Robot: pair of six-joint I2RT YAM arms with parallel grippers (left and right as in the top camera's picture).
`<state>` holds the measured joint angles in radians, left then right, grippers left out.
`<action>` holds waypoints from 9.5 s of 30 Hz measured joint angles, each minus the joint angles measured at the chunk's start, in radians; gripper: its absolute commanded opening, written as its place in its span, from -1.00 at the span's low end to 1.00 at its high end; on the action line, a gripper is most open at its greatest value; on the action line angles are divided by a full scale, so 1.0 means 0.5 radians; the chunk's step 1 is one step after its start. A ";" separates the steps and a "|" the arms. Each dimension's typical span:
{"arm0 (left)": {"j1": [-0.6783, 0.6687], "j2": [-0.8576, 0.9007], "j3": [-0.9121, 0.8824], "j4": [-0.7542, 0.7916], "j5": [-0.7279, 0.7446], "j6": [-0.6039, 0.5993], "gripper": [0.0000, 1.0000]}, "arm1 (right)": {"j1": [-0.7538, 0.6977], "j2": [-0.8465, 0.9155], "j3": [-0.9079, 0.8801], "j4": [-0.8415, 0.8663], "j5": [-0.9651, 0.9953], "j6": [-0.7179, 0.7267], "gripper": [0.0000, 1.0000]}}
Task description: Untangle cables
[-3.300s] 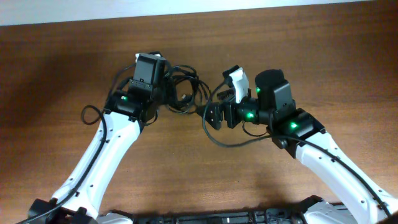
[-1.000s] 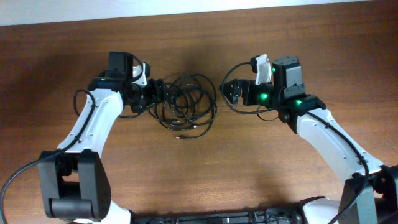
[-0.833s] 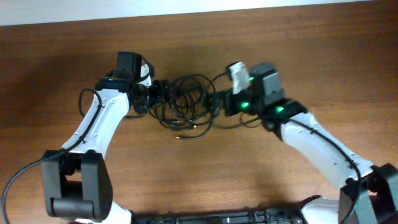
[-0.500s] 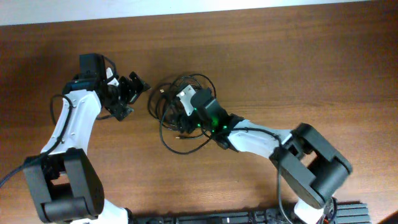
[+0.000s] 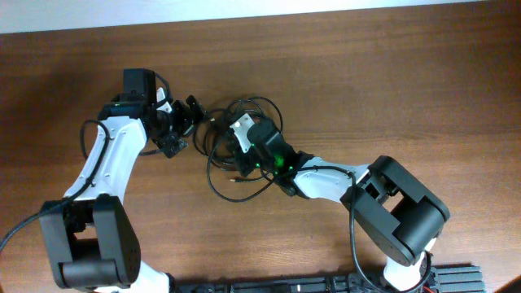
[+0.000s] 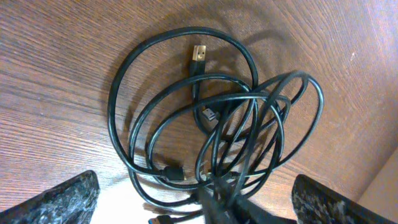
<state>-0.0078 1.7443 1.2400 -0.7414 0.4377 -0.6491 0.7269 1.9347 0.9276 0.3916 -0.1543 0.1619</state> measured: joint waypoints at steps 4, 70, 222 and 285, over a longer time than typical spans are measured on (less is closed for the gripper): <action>-0.005 0.000 0.000 -0.122 -0.001 -0.005 0.92 | -0.100 -0.105 0.000 -0.033 -0.137 0.162 -0.92; -0.246 0.446 0.030 0.170 -0.720 -0.276 -0.14 | -0.756 -0.932 0.056 -1.992 0.010 0.433 0.97; 0.127 0.452 0.037 -0.104 -1.002 -0.454 0.98 | -2.464 0.059 1.245 -0.502 0.107 -1.157 -0.92; -0.351 -0.831 0.074 -0.017 -0.291 0.609 0.98 | -0.640 -0.499 1.251 -2.608 -1.076 -0.647 -0.92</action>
<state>-0.1833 1.3289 1.2770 -0.7498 0.2920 -0.3447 0.4068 1.6852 1.5532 -0.9123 -0.6922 -0.1616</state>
